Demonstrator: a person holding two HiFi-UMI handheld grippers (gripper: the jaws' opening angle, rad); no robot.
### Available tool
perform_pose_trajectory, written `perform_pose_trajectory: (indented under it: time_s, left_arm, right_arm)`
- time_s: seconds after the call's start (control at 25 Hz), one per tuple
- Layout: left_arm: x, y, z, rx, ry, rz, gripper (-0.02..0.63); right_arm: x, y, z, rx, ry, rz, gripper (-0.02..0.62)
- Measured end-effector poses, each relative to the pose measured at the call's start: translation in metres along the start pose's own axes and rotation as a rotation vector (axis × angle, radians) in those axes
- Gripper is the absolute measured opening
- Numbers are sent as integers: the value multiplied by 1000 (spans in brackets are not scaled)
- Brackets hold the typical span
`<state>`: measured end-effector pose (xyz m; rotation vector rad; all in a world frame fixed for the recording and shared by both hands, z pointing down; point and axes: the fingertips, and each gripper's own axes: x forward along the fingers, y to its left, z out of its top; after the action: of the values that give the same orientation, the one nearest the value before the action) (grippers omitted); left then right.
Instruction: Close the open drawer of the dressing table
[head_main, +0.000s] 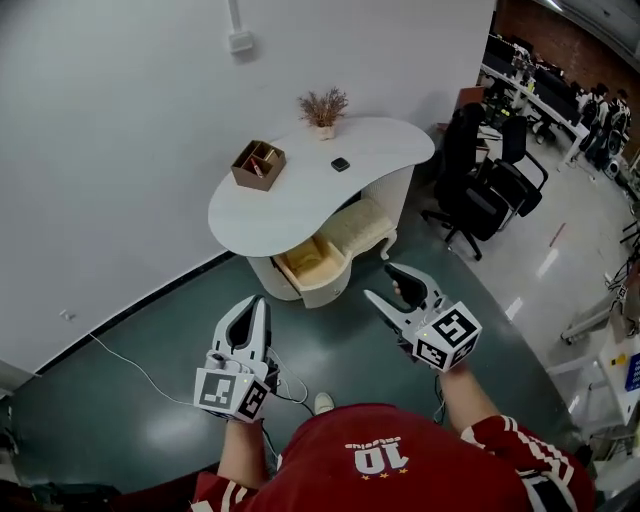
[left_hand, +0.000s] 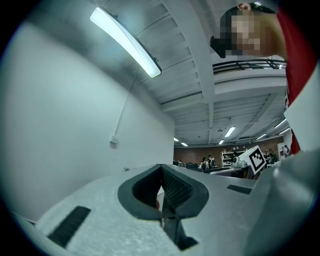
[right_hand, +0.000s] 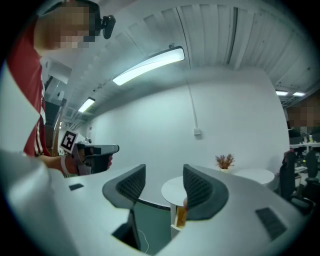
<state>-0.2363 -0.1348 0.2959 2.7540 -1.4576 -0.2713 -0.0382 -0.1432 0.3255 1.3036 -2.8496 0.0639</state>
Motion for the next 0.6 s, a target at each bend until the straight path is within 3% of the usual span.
perform_pose_trajectory:
  time_s: [0.28, 0.6]
  left_arm:
    - [21, 33, -12, -19, 38, -126, 5]
    - [46, 62, -49, -31, 104, -188, 5]
  right_arm:
    - [54, -5, -36, -4, 103, -107, 215]
    - [90, -18, -111, -4, 276, -146, 213]
